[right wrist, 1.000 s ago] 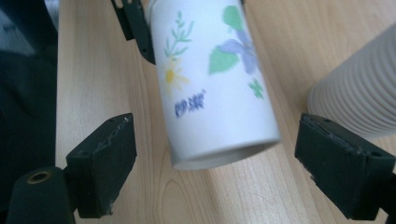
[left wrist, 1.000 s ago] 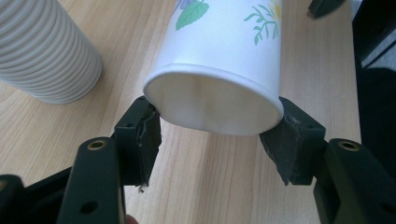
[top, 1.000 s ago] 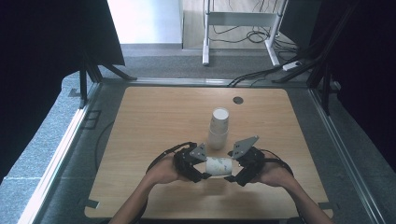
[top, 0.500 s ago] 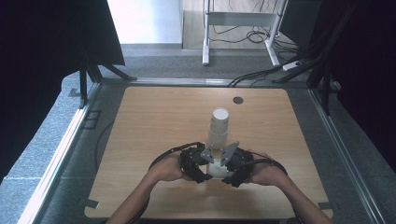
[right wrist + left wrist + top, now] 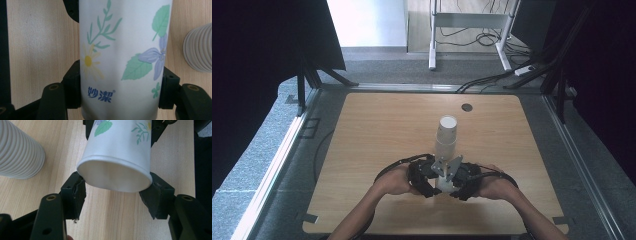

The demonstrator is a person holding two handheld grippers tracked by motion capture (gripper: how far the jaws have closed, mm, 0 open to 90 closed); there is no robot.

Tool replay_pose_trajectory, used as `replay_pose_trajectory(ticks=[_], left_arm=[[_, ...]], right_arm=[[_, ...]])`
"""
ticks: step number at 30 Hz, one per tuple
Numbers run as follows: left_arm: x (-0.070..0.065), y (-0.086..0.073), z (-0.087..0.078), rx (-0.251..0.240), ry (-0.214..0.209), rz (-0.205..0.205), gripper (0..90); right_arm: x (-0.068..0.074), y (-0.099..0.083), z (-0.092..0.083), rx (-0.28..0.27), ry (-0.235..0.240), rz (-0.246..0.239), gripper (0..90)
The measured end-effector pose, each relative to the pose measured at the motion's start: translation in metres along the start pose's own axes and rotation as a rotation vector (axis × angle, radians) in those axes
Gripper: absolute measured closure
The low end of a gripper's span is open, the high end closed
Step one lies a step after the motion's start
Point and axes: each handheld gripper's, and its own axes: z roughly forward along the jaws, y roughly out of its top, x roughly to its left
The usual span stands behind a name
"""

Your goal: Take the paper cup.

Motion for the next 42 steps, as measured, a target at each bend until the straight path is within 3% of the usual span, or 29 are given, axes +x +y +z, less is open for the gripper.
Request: replay_pose_trajectory(ticks=[5, 6, 12, 18, 25, 30, 42], left_arm=[[0.002, -0.002, -0.003, -0.057, -0.007, -0.040, 28.6], [0.004, -0.004, -0.006, -0.099, -0.012, -0.082, 25.6], [0.011, -0.013, -0.019, -0.220, -0.031, -0.172, 14.3], [0.015, -0.023, -0.027, -0.350, -0.053, -0.264, 13.4], [0.017, -0.030, -0.026, -0.423, -0.068, -0.298, 13.7], [0.020, -0.032, -0.022, -0.482, -0.109, -0.320, 14.1], [0.023, -0.031, -0.014, -0.587, -0.210, -0.328, 16.9]], right_arm=[[-0.002, -0.004, -0.004, -0.056, 0.011, 0.008, 37.2], [-0.002, -0.005, -0.005, -0.074, 0.013, 0.017, 37.2], [-0.005, -0.013, -0.018, -0.182, 0.004, 0.085, 37.2], [-0.007, -0.022, -0.025, -0.281, 0.001, 0.134, 37.2], [-0.006, -0.029, -0.026, -0.374, -0.003, 0.171, 37.1], [-0.005, -0.034, -0.024, -0.437, -0.006, 0.188, 37.1], [-0.003, -0.039, -0.017, -0.509, 0.004, 0.198, 37.1]])
